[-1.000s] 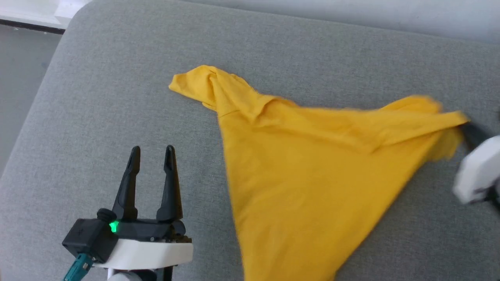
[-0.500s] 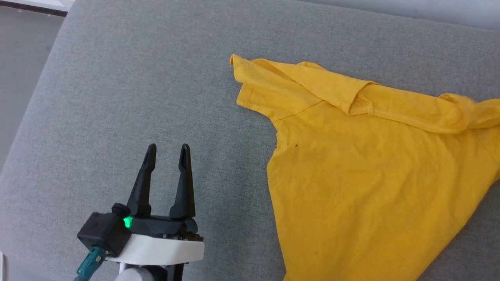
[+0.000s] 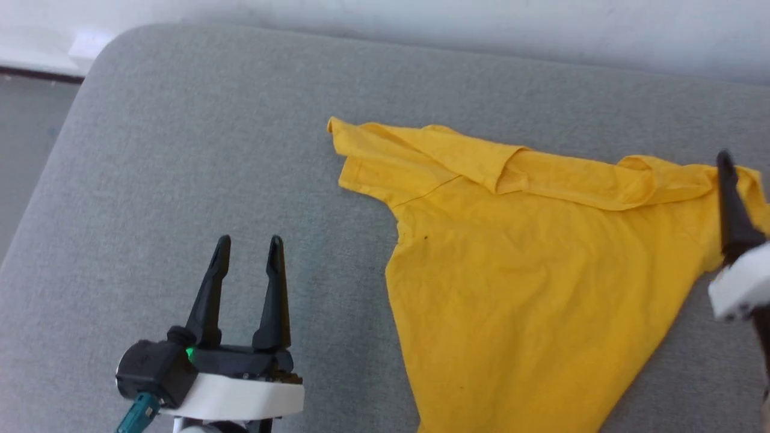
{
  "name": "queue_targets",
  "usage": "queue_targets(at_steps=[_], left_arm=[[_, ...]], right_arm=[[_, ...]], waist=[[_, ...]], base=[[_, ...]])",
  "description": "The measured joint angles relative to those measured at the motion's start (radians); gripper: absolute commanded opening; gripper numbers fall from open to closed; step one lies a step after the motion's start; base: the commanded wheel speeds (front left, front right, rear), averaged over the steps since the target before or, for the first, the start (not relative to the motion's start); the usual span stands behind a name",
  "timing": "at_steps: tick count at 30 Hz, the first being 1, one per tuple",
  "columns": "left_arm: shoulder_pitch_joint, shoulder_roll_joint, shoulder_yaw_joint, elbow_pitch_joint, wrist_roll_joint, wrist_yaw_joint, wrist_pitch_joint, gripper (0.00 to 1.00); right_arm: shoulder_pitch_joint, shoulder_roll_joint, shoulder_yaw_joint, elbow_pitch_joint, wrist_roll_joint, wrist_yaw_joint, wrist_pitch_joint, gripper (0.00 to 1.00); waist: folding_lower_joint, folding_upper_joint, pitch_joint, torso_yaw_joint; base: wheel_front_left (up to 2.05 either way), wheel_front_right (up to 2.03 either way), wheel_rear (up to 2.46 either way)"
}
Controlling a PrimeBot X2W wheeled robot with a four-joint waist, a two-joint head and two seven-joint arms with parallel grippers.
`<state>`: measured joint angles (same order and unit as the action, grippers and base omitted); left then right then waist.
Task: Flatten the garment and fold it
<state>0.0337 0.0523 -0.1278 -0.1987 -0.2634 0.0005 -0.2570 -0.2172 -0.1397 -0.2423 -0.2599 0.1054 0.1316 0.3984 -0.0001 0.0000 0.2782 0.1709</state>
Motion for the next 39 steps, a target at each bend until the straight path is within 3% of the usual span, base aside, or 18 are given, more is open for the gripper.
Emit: queue_targets(at_steps=[5, 11, 15, 23, 29, 34, 38, 39], left_arm=[[0.035, 0.000, 0.011, -0.013, 0.021, -0.009, 0.000, 1.00], [0.074, 0.000, 0.021, -0.021, 0.032, -0.007, 0.000, 1.00], [0.070, 0.013, 0.005, -0.006, 0.056, -0.011, 0.014, 1.00], [-0.085, 0.105, -0.106, 0.098, 0.111, -0.083, 0.329, 1.00], [-0.193, 0.119, -0.184, 0.178, 0.072, -0.114, 0.534, 1.00], [-0.227, 0.119, -0.199, 0.260, 0.030, -0.115, 0.608, 1.00], [-0.258, 0.121, -0.201, 0.330, 0.027, -0.115, 0.607, 1.00], [-0.268, 0.121, -0.204, 0.344, 0.027, -0.115, 0.599, 0.69]], right_arm=[[0.195, 0.086, -0.035, -0.095, -0.016, 0.000, -0.166, 1.00], [0.351, 0.087, -0.097, -0.043, 0.172, 0.000, -0.335, 1.00], [0.369, 0.088, -0.068, -0.006, 0.194, 0.000, -0.393, 1.00], [0.321, 0.088, -0.080, -0.019, 0.174, 0.000, -0.397, 1.00], [0.314, 0.088, -0.074, -0.015, 0.177, 0.000, -0.390, 1.00], [0.303, 0.088, -0.062, 0.001, 0.187, 0.000, -0.391, 1.00], [0.298, 0.088, -0.056, 0.009, 0.194, 0.000, -0.394, 1.00], [0.296, 0.088, -0.056, 0.011, 0.195, 0.000, -0.395, 1.00]], waist=[[0.0000, 0.0000, -0.042, -0.042], [-0.0001, 0.0000, -0.065, -0.093], [0.0000, 0.0000, -0.069, -0.121], [0.0002, 0.0000, -0.058, -0.127], [0.0002, 0.0000, -0.032, -0.125], [0.0003, 0.0000, -0.013, -0.139], [0.0002, 0.0000, 0.004, -0.153], [0.0002, 0.0000, 0.008, -0.156]], base=[[0.00, 0.00, 0.00], [0.00, 0.00, 0.00], [0.00, 0.00, 0.00], [0.00, 0.00, 0.00], [0.00, 0.00, 0.00], [0.00, 0.00, 0.00], [0.00, 0.00, 0.00], [0.00, 0.00, 0.00]])
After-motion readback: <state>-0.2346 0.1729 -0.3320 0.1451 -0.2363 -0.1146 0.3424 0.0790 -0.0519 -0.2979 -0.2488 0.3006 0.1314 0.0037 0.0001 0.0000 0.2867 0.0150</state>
